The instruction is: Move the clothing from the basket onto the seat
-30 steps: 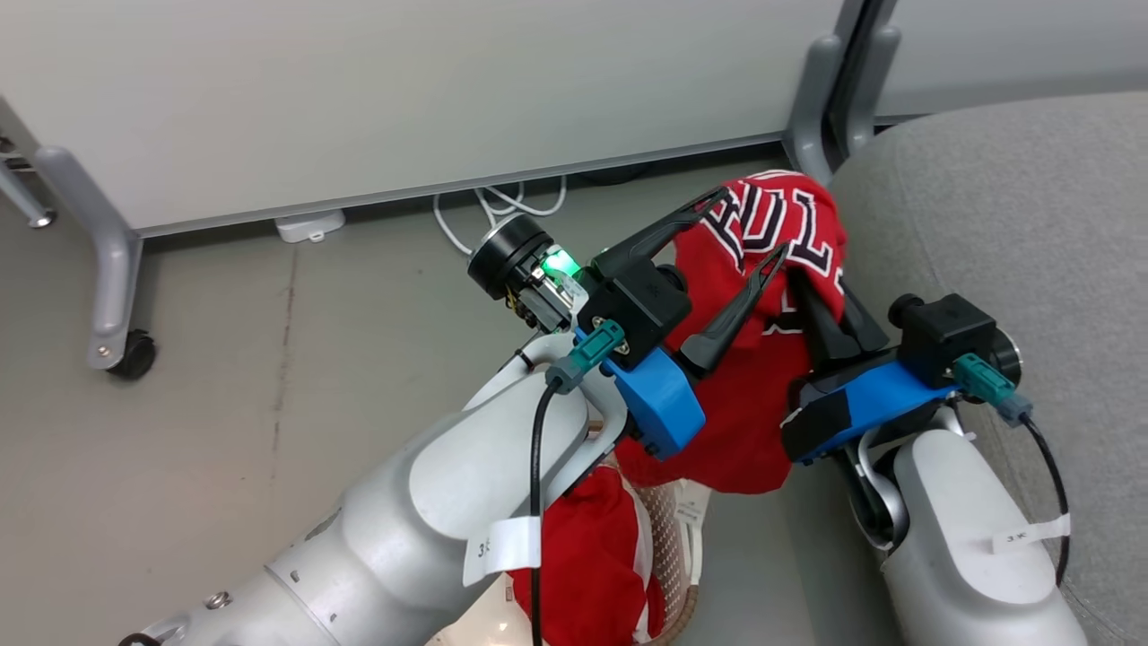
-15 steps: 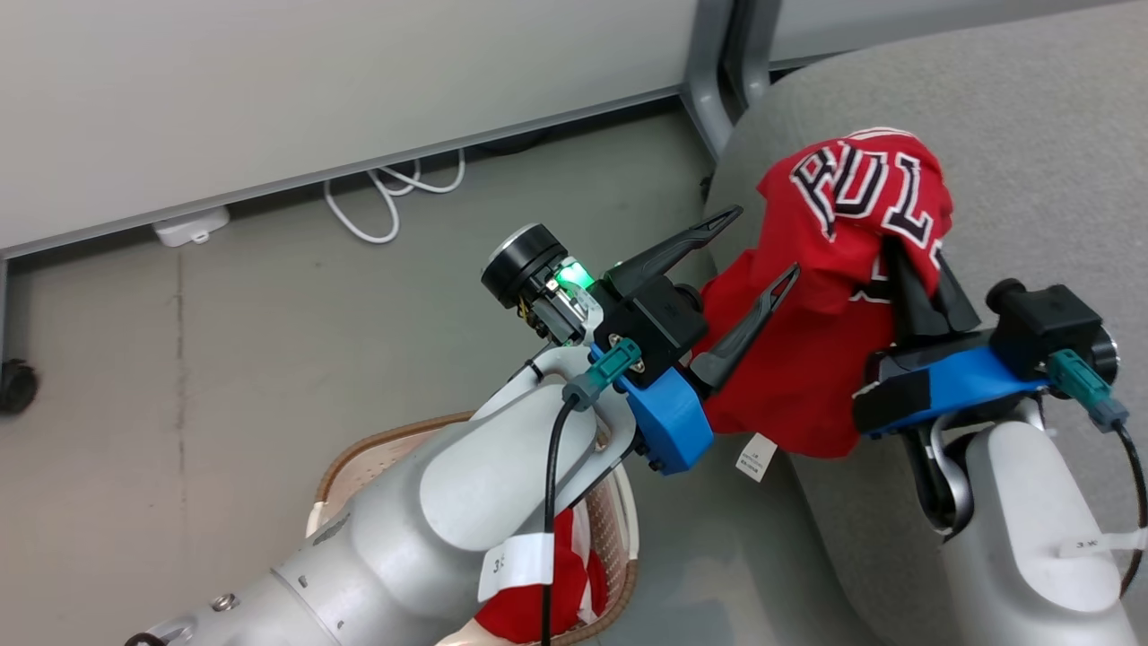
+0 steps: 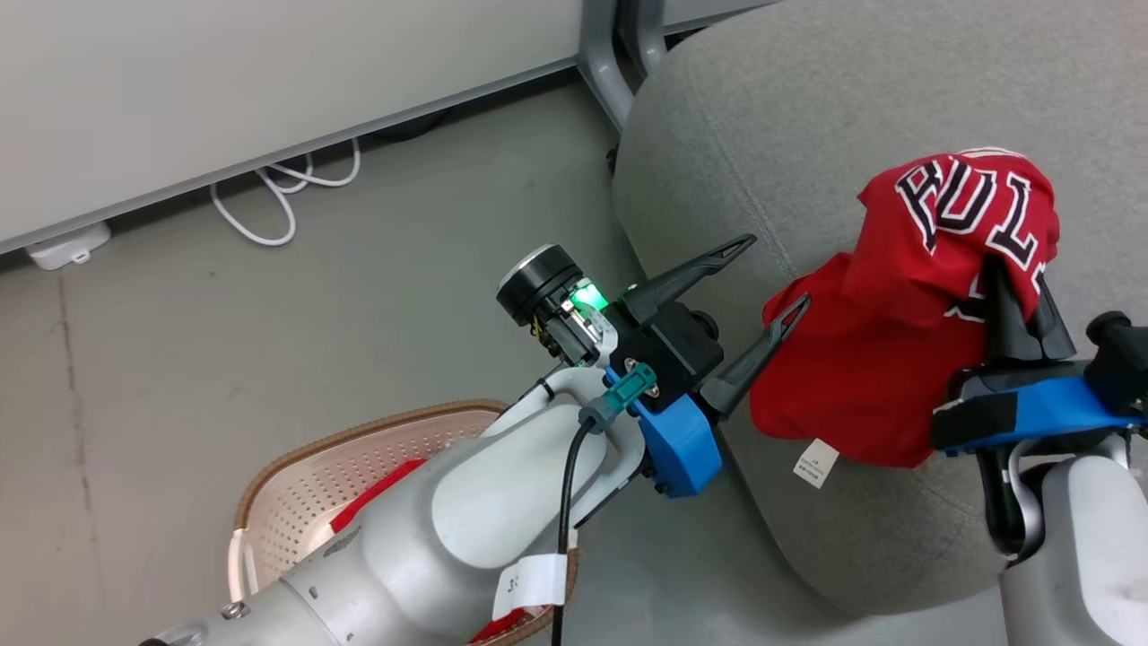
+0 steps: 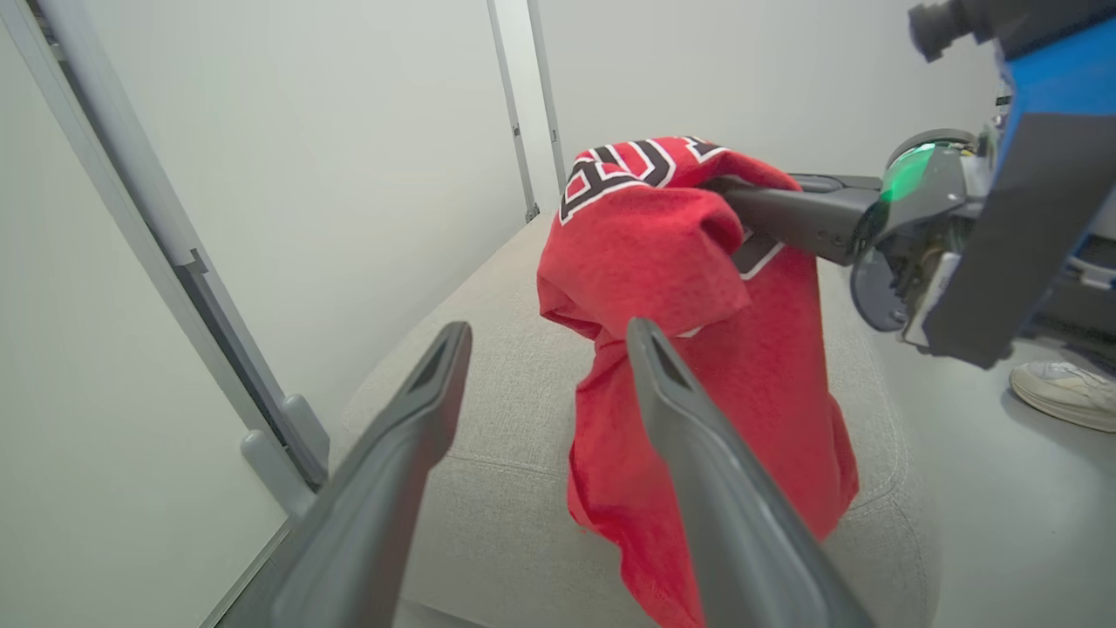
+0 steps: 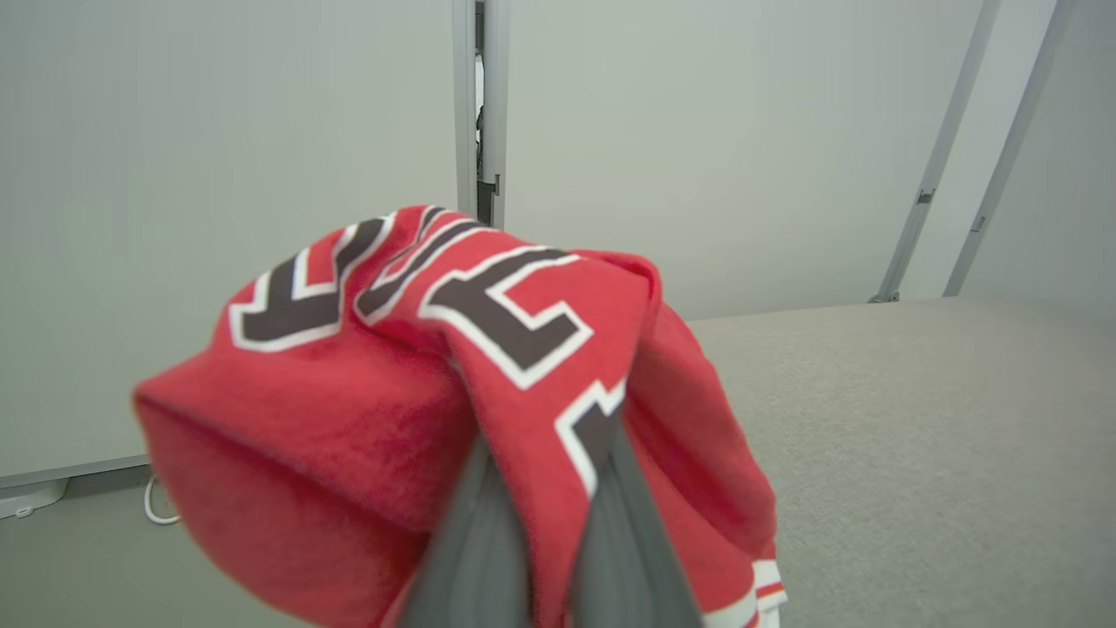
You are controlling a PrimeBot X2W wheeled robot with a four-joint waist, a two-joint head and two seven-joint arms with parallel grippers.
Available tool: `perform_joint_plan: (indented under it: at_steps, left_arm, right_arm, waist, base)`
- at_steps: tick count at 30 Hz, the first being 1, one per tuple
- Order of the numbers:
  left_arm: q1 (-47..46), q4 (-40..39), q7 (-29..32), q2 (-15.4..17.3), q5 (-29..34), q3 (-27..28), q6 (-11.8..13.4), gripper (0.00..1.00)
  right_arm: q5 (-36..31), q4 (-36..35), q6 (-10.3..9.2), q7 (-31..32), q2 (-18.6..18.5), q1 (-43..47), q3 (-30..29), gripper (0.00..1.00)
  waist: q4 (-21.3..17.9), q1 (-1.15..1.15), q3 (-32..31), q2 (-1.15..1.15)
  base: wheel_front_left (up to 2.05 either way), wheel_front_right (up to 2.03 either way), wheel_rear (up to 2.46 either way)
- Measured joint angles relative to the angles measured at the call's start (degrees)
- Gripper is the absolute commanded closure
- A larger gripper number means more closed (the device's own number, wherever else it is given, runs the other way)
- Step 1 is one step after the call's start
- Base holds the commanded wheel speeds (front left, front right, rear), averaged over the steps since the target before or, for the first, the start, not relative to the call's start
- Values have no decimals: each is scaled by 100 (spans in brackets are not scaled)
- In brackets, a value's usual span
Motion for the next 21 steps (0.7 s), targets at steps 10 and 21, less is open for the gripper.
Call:
perform_joint_plan:
  at_steps: [10,21]
  left_arm:
    - [53,11,0,-15,35,-151,-26,0]
    - [62,-1,0,-27,41,-194,-33,0]
  right_arm:
    - [57,-212,0,0,-11,300,-260,100]
    - [168,-279,0,0,42,667,-476,100]
  waist:
    - [-357,0,144,0]
    - [-520,0,192,0]
  base:
    - [0,0,0]
    - [0,0,0]
